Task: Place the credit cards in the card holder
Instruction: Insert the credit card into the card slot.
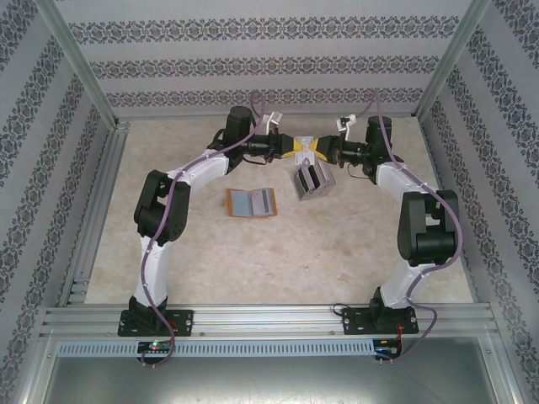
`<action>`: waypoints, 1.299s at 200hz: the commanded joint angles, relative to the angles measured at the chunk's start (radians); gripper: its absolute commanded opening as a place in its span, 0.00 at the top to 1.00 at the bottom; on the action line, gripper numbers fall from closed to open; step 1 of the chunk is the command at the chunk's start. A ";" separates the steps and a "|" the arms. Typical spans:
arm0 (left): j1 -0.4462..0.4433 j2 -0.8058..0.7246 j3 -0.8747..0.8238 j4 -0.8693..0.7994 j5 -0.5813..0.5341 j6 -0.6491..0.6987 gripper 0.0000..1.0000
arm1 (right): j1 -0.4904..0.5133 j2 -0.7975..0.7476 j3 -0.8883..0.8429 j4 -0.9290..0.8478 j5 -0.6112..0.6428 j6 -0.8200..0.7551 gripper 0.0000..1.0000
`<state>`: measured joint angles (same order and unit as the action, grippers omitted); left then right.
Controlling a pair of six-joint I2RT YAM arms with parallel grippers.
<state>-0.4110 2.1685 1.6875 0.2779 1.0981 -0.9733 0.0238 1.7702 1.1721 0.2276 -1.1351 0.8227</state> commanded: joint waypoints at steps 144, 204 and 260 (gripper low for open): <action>0.116 -0.313 -0.538 -0.255 -0.175 0.254 1.00 | 0.213 0.058 -0.022 -0.224 0.221 -0.235 0.74; 0.157 -0.319 -0.568 -0.342 -0.203 0.341 1.00 | 0.287 0.140 -0.011 -0.260 0.285 -0.216 0.76; 0.212 -0.333 -0.596 -0.400 -0.205 0.405 1.00 | 0.373 0.193 0.082 -0.431 0.407 -0.339 0.79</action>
<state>-0.2340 1.8759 1.1103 -0.0708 0.8921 -0.6331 0.3618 1.9400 1.1995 -0.1181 -0.7956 0.5632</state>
